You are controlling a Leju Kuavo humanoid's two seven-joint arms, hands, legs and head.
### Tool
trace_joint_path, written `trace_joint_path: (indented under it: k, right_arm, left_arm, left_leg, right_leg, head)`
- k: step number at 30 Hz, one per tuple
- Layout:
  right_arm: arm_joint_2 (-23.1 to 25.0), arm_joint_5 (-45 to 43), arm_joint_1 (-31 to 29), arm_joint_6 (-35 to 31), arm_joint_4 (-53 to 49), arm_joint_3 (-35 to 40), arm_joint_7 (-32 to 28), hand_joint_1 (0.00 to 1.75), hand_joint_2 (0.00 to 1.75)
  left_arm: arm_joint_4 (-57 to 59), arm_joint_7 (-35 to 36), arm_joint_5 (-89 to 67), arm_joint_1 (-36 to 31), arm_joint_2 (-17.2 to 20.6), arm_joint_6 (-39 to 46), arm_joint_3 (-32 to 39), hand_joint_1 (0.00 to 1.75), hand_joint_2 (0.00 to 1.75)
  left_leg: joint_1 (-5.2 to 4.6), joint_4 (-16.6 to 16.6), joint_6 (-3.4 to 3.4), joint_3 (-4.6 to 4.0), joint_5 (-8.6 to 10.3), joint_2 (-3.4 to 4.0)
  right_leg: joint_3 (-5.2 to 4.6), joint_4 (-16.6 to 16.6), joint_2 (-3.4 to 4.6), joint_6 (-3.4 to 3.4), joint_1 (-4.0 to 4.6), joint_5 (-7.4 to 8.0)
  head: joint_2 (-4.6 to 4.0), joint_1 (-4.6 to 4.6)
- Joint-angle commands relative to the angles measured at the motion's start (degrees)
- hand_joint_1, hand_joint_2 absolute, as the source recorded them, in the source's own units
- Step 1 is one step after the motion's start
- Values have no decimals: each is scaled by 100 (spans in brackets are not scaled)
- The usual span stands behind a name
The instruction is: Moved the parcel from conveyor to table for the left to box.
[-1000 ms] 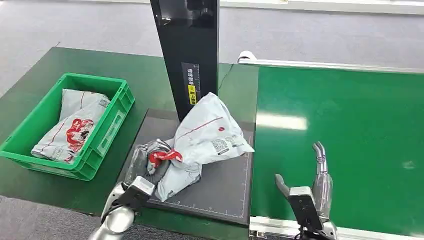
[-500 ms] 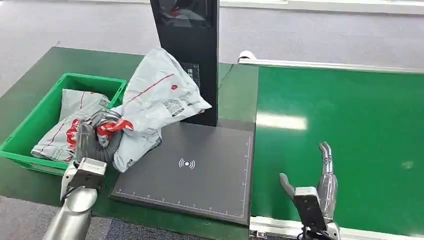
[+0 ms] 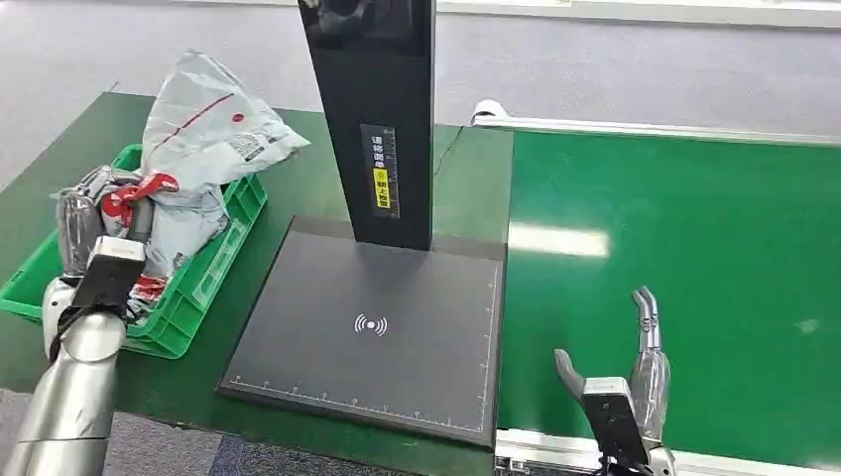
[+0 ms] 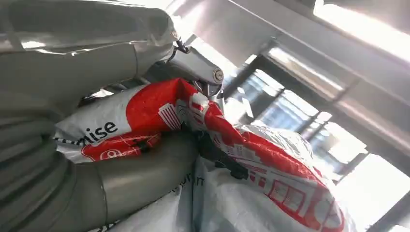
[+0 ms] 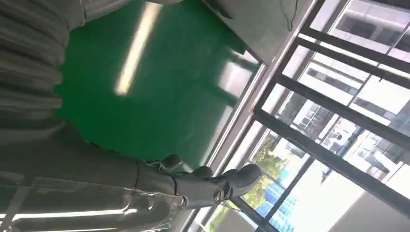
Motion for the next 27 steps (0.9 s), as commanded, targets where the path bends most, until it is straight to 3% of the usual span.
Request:
trace_joint_path:
  k: [1,18,27]
  right_arm:
    - [41,39,-116,101,56,2,46,0,175]
    - [-44,15,-173,159,141,133,11,0,175]
    - [-62,-56,-190,142,187,279,-21,0,175]
  left_arm:
    - [1921,-60,-213,-803,288,318,697,175,175]
    - [3812,-377,-493,-1131,699,1258,1174,175,175]
    - [4866,-122,-765,-1479,980,1570,1244,175,175]
  left_leg:
    - [3,-4,8,1,5,-31]
    - [5,-4,9,-5,5,-37]
    - [3,0,6,-10,3,-25]
  right_leg:
    - [2,-3,17,-7,2,3]
    - [0,-5,17,-7,4,3]
    - [-4,-1,8,-3,4,0]
  head:
    - [0,2]
    - [0,0]
    - [0,2]
